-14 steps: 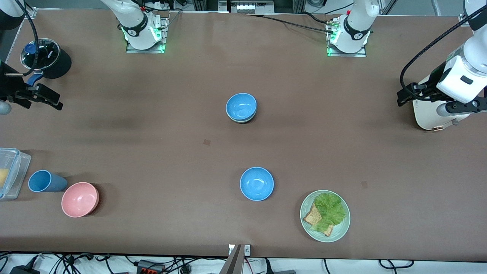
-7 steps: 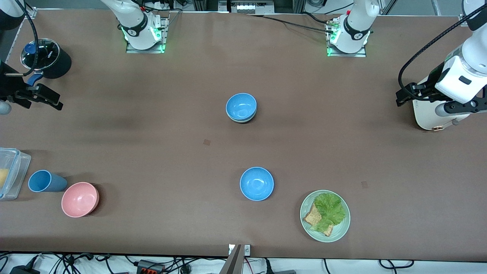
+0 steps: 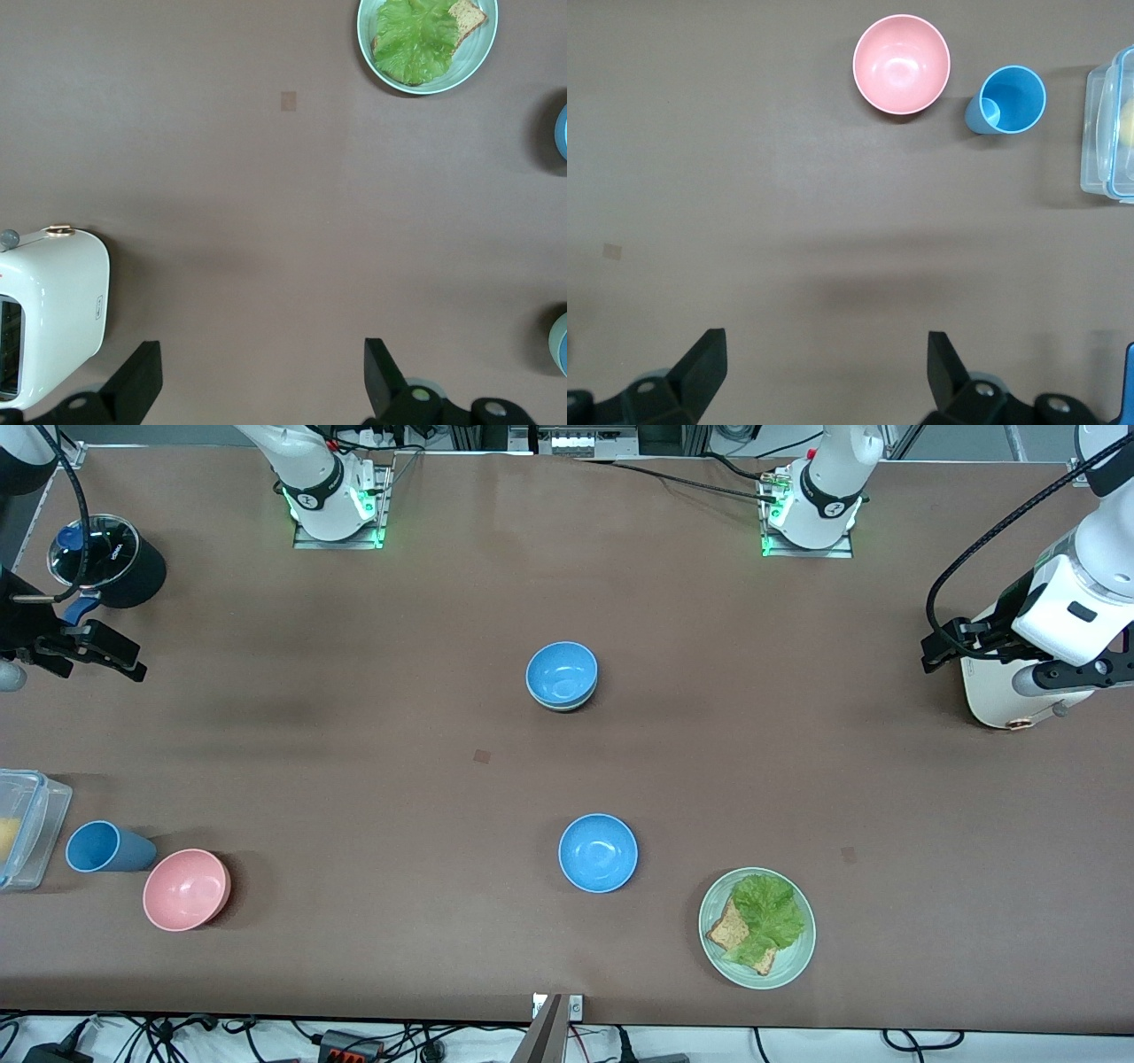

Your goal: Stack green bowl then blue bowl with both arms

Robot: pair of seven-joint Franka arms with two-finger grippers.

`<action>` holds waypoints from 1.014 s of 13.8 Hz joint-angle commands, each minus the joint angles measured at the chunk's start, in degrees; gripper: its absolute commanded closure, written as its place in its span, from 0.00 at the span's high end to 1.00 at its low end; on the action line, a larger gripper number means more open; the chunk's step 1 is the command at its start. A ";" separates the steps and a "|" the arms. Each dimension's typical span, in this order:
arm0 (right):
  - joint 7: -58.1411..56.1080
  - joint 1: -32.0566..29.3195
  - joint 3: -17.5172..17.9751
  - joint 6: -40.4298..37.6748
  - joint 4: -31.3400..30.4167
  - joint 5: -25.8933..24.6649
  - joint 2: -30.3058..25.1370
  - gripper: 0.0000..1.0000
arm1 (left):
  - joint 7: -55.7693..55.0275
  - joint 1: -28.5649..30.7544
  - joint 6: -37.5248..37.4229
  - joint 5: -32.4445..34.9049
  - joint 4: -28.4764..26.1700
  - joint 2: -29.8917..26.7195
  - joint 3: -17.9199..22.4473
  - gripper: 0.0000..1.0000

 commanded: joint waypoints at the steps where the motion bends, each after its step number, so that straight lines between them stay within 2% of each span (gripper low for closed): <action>1: -0.49 -0.28 0.18 -0.50 0.74 0.13 0.09 1.00 | 1.04 -0.28 -0.59 1.01 1.64 0.84 -0.05 1.00; 4: -0.49 -0.28 0.18 -0.50 0.74 0.13 0.09 1.00 | 2.53 -0.37 -0.59 0.74 2.16 1.01 -0.05 1.00; 6: -0.49 -0.28 0.18 -0.50 0.74 0.22 0.09 1.00 | 9.71 -0.11 -0.59 0.22 2.25 1.10 -0.05 1.00; 14: -0.49 -0.19 0.18 -0.50 0.74 0.22 0.09 1.00 | 11.33 0.15 -0.59 -2.07 2.17 1.10 -0.05 1.00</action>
